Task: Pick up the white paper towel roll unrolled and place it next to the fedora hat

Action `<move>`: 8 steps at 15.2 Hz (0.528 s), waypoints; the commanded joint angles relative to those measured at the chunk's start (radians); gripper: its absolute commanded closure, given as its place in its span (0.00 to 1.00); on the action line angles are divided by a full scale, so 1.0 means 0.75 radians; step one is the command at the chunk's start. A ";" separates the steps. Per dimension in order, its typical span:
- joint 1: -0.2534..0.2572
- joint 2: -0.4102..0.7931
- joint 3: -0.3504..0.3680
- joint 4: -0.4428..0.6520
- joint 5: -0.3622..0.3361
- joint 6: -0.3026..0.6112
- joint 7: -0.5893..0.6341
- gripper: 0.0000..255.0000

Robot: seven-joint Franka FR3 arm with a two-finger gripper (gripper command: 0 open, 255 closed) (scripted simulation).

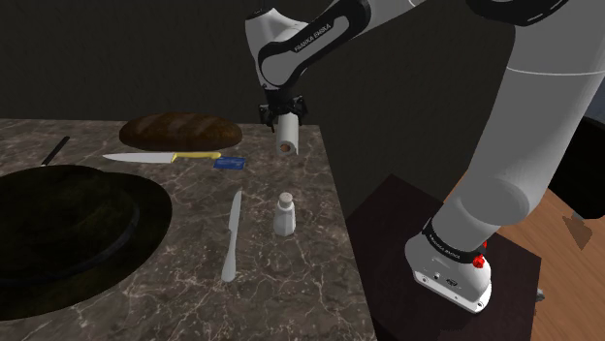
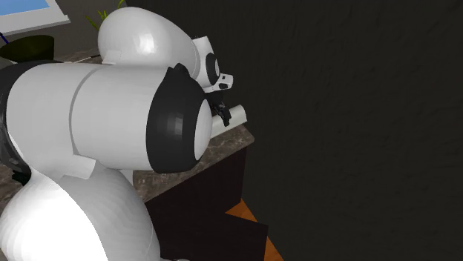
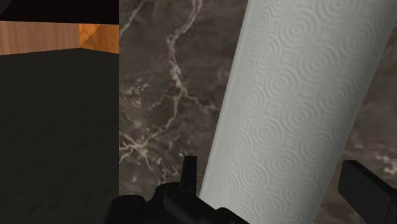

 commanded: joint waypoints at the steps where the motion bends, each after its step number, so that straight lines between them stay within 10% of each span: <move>1: 0.000 0.000 0.000 -0.001 0.000 0.001 0.000 0.00; 3: 0.000 0.000 0.000 -0.001 0.000 0.001 0.000 0.00; 4: 0.000 0.000 0.000 -0.001 0.000 0.001 0.000 1.00; 8: 0.000 0.000 0.000 -0.001 0.000 0.001 0.000 1.00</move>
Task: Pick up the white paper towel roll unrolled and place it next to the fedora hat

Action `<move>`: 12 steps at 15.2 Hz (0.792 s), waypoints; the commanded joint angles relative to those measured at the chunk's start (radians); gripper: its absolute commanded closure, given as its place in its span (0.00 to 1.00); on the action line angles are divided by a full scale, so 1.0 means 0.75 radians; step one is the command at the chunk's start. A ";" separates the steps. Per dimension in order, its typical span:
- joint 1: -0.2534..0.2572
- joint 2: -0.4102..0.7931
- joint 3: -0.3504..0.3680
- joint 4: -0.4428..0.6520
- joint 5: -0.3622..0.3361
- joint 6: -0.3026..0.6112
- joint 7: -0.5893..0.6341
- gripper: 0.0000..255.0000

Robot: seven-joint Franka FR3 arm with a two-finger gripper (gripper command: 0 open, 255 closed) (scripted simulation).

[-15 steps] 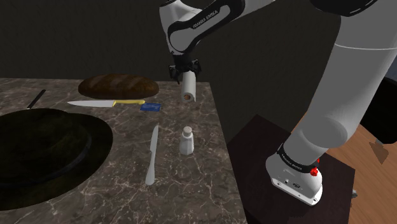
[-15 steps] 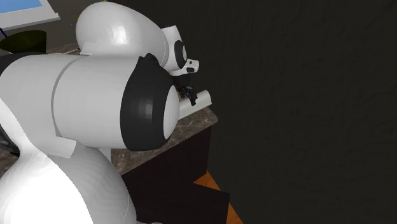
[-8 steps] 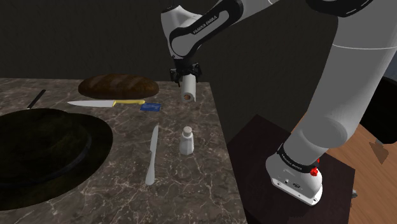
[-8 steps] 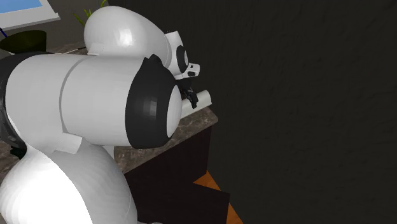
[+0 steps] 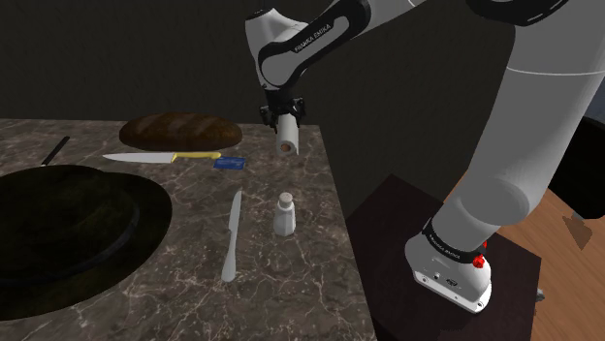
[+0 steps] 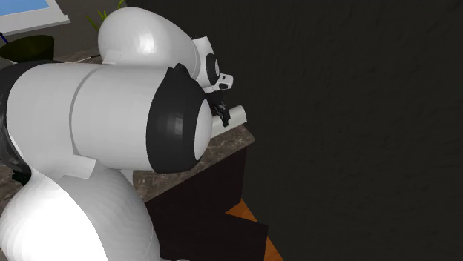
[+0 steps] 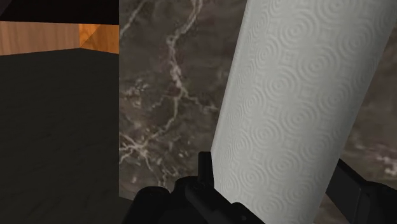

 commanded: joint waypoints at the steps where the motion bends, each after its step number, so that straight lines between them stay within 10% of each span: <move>1: 0.000 0.000 0.000 0.001 0.000 0.001 0.000 1.00; 12: -0.003 -0.064 0.008 0.047 0.030 -0.103 -0.036 1.00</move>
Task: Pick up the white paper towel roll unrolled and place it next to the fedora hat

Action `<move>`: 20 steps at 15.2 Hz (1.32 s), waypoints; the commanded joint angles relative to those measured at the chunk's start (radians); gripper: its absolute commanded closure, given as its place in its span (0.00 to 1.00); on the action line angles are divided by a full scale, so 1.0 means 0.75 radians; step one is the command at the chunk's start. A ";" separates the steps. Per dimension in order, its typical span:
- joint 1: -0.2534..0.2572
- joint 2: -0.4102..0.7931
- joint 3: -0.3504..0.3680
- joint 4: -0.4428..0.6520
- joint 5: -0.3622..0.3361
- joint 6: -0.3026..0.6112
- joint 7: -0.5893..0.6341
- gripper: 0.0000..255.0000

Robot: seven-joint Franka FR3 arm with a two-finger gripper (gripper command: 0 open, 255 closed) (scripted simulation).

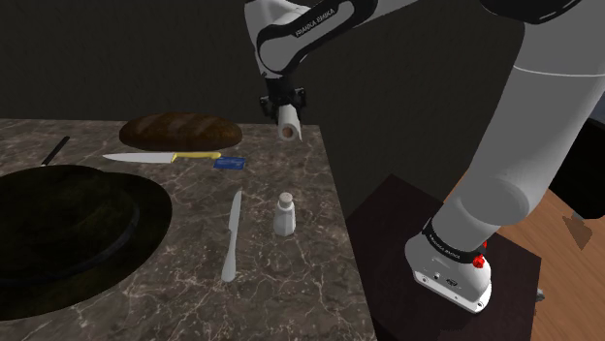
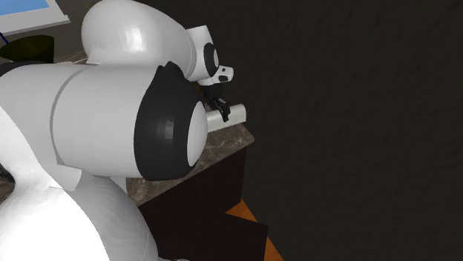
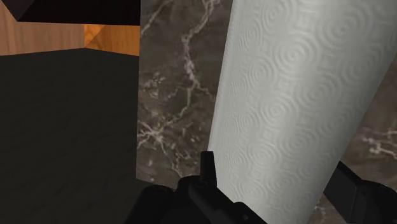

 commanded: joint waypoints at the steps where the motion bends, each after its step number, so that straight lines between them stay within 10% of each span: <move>1: 0.001 -0.015 0.003 0.015 0.007 -0.026 -0.007 1.00; 20: 0.002 -0.122 0.013 0.222 0.057 -0.328 -0.089 1.00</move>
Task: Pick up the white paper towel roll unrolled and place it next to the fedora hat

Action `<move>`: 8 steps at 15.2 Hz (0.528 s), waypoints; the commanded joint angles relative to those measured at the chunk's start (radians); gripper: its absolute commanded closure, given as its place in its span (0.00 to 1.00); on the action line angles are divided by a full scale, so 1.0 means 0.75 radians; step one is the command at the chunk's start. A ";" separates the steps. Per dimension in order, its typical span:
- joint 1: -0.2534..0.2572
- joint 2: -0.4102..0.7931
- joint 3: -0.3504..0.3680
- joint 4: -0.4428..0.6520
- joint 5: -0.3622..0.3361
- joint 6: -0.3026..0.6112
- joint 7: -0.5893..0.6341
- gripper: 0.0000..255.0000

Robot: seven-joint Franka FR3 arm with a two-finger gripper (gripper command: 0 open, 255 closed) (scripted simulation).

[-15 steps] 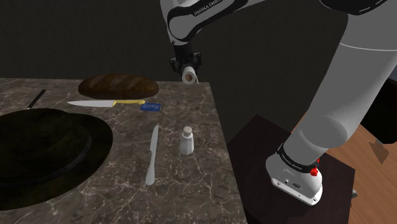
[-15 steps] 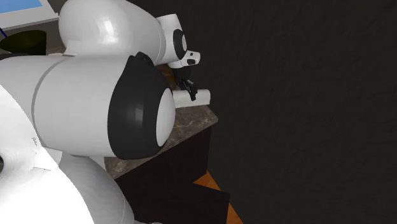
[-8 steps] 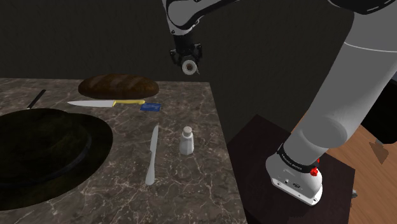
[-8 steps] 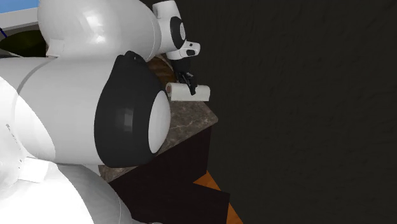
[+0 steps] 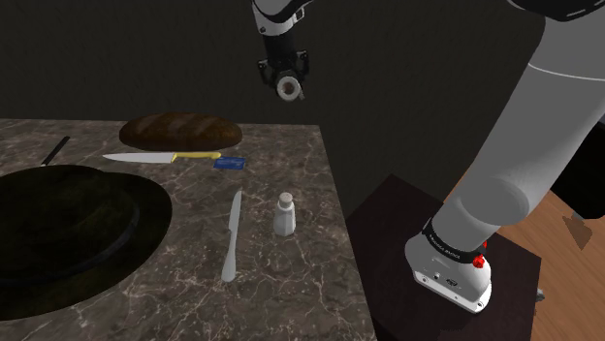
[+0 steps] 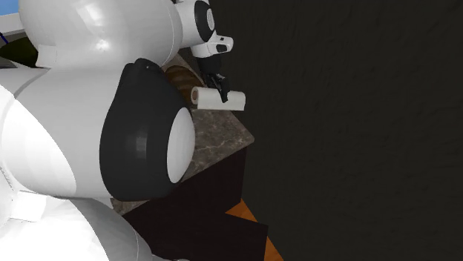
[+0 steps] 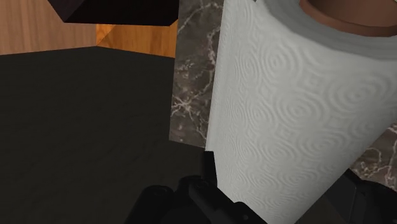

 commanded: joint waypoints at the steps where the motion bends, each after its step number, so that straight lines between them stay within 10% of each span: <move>1: 0.000 -0.009 0.000 0.027 0.004 -0.035 -0.009 1.00; 8: 0.003 -0.022 0.003 0.135 0.012 -0.153 -0.034 1.00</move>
